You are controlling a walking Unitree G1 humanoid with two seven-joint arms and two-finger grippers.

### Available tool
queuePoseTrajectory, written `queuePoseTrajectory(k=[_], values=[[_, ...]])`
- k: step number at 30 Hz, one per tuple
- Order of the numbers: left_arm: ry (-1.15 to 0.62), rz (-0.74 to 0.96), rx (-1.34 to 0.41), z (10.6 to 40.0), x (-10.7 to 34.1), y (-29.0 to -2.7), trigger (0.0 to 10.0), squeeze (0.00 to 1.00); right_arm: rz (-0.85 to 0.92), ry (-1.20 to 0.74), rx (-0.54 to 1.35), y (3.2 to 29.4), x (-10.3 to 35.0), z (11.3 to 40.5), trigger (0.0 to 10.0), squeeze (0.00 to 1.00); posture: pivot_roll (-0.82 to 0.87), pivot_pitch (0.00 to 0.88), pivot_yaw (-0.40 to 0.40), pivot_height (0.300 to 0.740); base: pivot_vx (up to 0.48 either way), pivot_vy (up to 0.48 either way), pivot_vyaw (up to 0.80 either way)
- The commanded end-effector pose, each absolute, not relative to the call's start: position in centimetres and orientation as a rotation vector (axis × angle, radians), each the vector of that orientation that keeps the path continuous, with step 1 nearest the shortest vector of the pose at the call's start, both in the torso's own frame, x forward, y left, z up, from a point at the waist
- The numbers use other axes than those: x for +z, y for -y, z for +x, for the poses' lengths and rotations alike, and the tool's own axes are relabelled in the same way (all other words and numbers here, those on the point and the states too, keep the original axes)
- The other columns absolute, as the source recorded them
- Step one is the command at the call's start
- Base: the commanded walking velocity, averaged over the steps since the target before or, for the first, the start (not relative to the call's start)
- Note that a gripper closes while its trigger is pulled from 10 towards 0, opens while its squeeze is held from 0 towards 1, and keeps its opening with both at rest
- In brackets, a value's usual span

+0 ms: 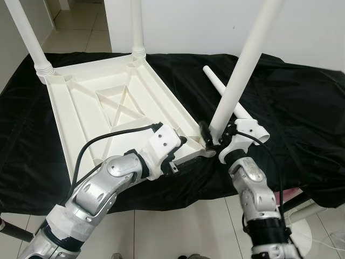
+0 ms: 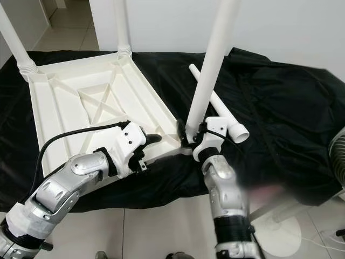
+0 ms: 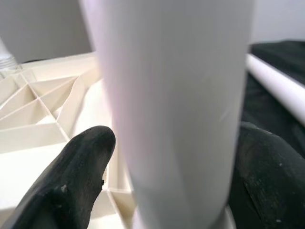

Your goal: Building children table

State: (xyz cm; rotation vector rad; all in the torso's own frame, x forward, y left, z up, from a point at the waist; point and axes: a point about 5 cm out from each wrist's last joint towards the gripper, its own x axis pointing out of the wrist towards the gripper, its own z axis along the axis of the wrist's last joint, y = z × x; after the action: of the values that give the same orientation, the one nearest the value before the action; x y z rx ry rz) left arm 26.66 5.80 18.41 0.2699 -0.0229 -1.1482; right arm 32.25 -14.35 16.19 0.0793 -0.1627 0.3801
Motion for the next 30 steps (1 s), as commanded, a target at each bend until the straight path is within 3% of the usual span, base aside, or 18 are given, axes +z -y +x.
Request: queuePoseTrajectory(k=[1,2,11,12,16,17,28,30], values=[[0.018,0.29,-1.24,26.0,18.3,-5.6,10.0,0.0,0.075,0.16,0.425,14.2,16.0,32.3,10.0,0.0,-0.05,0.069,-0.04,0.74,0.0,0.0,0.0],[0.018,0.29,-1.241,26.1,18.3,-5.6,10.0,0.0,0.009,0.16,0.516,14.4,16.2,32.8,10.0,0.0,-0.05,0.069,-0.035,0.74,0.0,0.0,0.0],[0.021,0.29,-1.24,26.2,18.4,-5.5,10.0,0.0,-0.069,0.148,0.622,14.9,16.6,33.9,10.0,0.0,-0.05,0.07,-0.029,0.74,0.0,0.0,0.0],[0.023,0.292,-1.236,26.3,18.4,-5.5,10.0,0.0,-0.104,0.127,0.662,15.2,16.6,34.5,3.4,0.0,-0.04,0.071,-0.033,0.74,0.0,0.0,0.0],[0.024,0.293,-1.235,26.3,18.5,-5.5,10.0,0.0,-0.117,0.12,0.672,15.3,16.5,34.7,3.4,0.0,-0.04,0.071,-0.033,0.74,0.0,0.0,0.0],[0.026,0.295,-1.231,26.3,18.5,-5.6,10.0,0.0,-0.126,0.106,0.677,15.5,16.3,34.8,0.0,0.0,-0.04,0.07,-0.039,0.74,0.0,0.0,0.0],[0.028,0.291,-1.215,26.3,18.5,-5.7,10.0,0.0,-0.125,0.065,0.692,16.4,15.2,34.7,0.0,0.0,-0.03,0.069,-0.044,0.74,0.0,0.0,0.0],[0.027,0.291,-1.214,26.3,18.5,-5.7,10.0,0.0,-0.112,0.061,0.684,16.5,15.1,34.7,0.5,0.0,-0.03,0.067,-0.044,0.74,0.0,0.0,0.0]])
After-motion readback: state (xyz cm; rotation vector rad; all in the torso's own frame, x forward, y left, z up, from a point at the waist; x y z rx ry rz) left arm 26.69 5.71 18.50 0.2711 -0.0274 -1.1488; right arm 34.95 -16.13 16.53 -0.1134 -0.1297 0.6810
